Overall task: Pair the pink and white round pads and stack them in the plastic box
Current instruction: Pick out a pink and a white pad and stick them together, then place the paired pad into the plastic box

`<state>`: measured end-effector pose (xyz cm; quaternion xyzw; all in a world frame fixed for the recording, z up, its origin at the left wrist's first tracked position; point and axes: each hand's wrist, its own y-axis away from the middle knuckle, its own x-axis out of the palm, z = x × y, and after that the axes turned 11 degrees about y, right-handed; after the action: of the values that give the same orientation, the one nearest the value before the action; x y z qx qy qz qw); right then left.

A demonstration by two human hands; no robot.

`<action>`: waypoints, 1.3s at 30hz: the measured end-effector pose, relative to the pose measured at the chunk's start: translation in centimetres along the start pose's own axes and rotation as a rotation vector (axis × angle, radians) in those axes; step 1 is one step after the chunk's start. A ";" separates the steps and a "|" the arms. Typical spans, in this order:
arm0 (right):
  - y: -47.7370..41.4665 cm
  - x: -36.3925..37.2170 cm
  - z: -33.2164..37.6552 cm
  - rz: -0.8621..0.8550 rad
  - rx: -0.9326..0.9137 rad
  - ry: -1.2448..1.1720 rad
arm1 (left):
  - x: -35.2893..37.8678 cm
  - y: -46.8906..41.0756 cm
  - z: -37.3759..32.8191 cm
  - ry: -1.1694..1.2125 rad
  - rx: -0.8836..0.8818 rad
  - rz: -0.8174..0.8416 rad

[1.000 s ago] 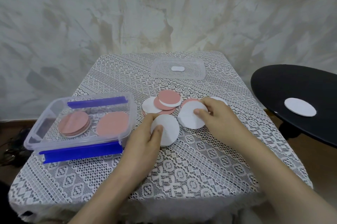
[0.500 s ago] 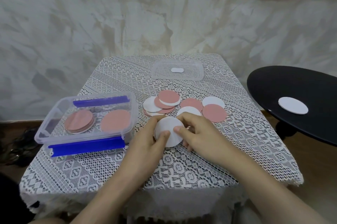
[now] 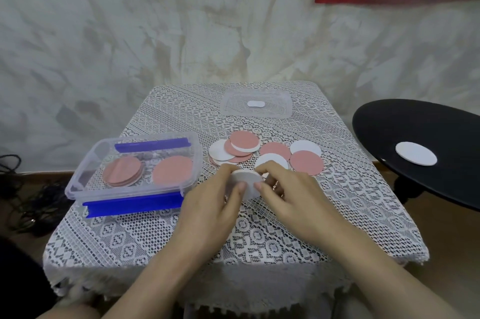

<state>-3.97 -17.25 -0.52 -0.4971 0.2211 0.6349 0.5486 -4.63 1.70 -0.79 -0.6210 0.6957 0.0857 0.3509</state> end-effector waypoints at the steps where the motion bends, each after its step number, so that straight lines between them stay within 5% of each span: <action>1: 0.1 0.1 0.0 0.020 -0.020 0.037 | 0.1 0.0 0.1 -0.018 -0.004 0.023; 22: 0.3 0.8 0.4 0.054 -0.008 -0.028 | -0.4 0.8 1.2 0.125 -0.054 0.065; 28: -0.8 -0.4 2.8 -0.023 -0.004 -0.241 | -3.7 1.1 0.5 0.225 -0.007 0.008; 39: -6.4 1.8 9.5 0.096 -0.046 -0.279 | -10.6 1.6 4.5 0.309 -0.151 -0.098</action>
<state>-1.63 -6.59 3.53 -0.4052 0.1514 0.7283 0.5315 -4.60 13.12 1.66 -0.6843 0.7020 0.0239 0.1959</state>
